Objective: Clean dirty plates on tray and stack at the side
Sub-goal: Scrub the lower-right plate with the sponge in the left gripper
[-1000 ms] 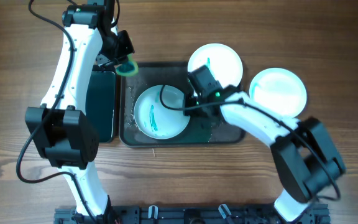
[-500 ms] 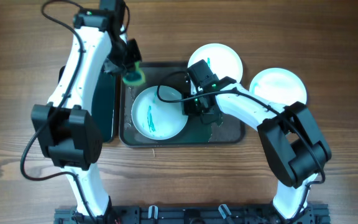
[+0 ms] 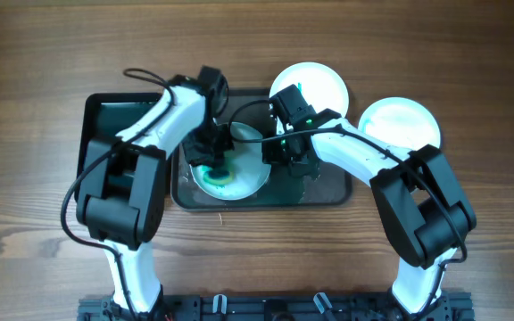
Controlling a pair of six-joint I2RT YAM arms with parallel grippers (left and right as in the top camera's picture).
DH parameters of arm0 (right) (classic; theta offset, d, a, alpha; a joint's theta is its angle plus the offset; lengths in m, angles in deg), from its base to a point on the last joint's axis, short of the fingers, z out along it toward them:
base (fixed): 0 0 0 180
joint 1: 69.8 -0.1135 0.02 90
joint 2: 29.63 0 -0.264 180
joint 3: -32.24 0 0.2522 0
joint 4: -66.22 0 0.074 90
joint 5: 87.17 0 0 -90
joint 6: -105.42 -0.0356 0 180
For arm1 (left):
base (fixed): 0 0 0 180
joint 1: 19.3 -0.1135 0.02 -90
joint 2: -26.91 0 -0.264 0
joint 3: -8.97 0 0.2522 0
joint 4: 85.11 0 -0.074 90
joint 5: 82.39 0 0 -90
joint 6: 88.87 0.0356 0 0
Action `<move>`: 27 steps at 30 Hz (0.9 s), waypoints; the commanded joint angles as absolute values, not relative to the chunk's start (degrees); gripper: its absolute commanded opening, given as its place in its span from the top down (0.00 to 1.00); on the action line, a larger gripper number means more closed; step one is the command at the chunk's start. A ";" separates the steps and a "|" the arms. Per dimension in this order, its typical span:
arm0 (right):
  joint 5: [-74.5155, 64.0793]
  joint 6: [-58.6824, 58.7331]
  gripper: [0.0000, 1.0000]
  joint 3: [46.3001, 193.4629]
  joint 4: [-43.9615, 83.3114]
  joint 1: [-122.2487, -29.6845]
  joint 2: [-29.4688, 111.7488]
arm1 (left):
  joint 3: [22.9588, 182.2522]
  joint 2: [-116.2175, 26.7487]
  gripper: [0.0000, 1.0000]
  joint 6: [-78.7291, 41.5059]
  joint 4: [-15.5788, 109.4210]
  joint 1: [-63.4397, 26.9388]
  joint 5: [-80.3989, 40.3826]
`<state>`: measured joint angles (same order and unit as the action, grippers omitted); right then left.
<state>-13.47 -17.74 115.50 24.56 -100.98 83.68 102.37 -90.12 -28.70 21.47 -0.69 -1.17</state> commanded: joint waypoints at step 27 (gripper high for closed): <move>-12.66 -19.10 0.96 115.78 24.71 -100.57 85.35 | 106.85 -90.10 0.96 -32.74 19.39 0.01 19.44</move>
<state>-14.06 -19.03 115.50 25.28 -101.13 83.84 105.71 -89.25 -31.45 19.22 -0.64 16.03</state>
